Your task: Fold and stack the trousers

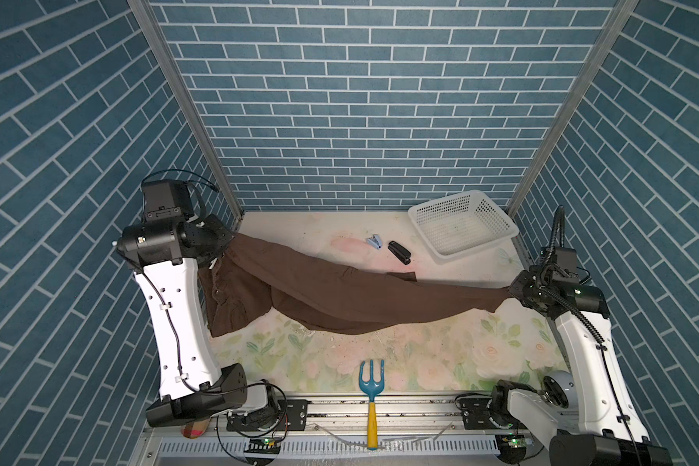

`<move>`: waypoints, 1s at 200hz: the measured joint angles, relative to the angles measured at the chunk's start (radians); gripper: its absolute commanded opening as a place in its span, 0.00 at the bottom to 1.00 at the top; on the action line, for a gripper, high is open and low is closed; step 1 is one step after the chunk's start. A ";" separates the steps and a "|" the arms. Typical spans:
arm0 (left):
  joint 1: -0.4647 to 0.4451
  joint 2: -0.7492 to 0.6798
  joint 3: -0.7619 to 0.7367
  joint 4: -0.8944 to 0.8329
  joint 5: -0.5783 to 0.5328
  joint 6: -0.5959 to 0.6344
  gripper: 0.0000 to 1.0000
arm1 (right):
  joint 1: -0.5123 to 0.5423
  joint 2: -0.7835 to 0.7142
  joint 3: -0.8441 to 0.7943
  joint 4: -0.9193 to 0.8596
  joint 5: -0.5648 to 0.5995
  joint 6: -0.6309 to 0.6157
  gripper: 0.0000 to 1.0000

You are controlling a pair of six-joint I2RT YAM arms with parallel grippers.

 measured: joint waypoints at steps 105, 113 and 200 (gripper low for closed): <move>0.002 0.037 -0.006 0.000 0.031 0.006 0.00 | -0.115 0.653 0.176 0.264 -0.170 0.016 0.37; 0.002 0.037 -0.009 0.001 0.031 0.010 0.00 | -0.114 0.640 0.172 0.274 -0.175 0.013 0.38; 0.002 0.031 -0.124 0.050 0.042 0.003 0.00 | 0.099 0.343 -0.172 0.256 -0.143 -0.055 0.44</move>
